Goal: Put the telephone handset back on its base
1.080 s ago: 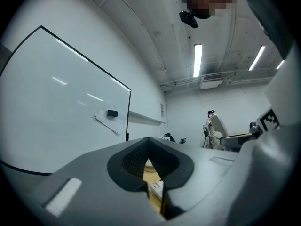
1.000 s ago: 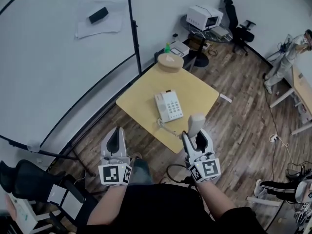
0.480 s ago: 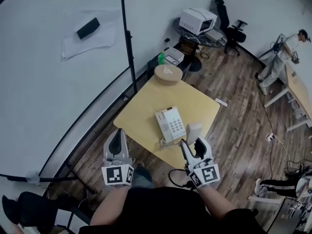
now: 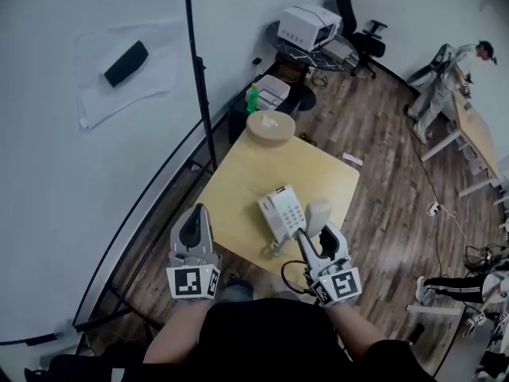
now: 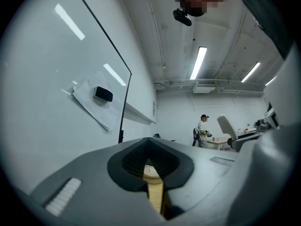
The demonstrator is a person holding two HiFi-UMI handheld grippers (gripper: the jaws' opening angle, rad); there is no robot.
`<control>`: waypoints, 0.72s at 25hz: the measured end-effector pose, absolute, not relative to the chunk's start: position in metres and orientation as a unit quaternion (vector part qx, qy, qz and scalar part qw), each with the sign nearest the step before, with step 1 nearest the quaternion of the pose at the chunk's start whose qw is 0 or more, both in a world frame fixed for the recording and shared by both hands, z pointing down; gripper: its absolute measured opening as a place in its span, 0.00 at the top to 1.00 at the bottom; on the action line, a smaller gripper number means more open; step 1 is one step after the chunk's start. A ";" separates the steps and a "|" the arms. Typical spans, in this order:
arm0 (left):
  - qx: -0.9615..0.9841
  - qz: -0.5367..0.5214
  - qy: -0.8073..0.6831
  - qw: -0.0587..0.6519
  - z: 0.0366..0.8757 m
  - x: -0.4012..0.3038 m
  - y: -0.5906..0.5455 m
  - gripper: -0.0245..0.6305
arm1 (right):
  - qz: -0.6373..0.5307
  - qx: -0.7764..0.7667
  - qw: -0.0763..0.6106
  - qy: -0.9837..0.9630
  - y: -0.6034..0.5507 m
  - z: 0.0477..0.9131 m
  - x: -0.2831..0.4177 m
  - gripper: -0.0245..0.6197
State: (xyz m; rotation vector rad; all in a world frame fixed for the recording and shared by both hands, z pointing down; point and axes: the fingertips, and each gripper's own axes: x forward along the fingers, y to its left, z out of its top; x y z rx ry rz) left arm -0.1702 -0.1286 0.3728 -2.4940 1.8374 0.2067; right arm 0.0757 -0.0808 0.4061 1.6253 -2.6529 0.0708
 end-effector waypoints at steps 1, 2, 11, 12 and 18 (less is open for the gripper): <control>-0.806 0.066 0.589 0.015 0.375 -0.170 -0.134 0.96 | 0.023 0.523 0.017 -0.852 -0.083 0.408 0.074 0.62; -0.807 0.067 0.586 0.012 0.377 -0.170 -0.138 0.96 | 0.022 0.522 0.020 -0.852 -0.085 0.410 0.072 0.62; -0.810 0.053 0.585 0.001 0.391 -0.157 -0.161 0.96 | 0.022 0.505 0.047 -0.861 -0.110 0.417 0.077 0.62; -0.810 0.049 0.584 -0.001 0.394 -0.154 -0.162 0.96 | 0.022 0.500 0.051 -0.864 -0.111 0.418 0.077 0.62; -0.813 0.040 0.581 -0.009 0.409 -0.137 -0.173 0.96 | 0.037 0.476 0.076 -0.876 -0.124 0.443 0.077 0.62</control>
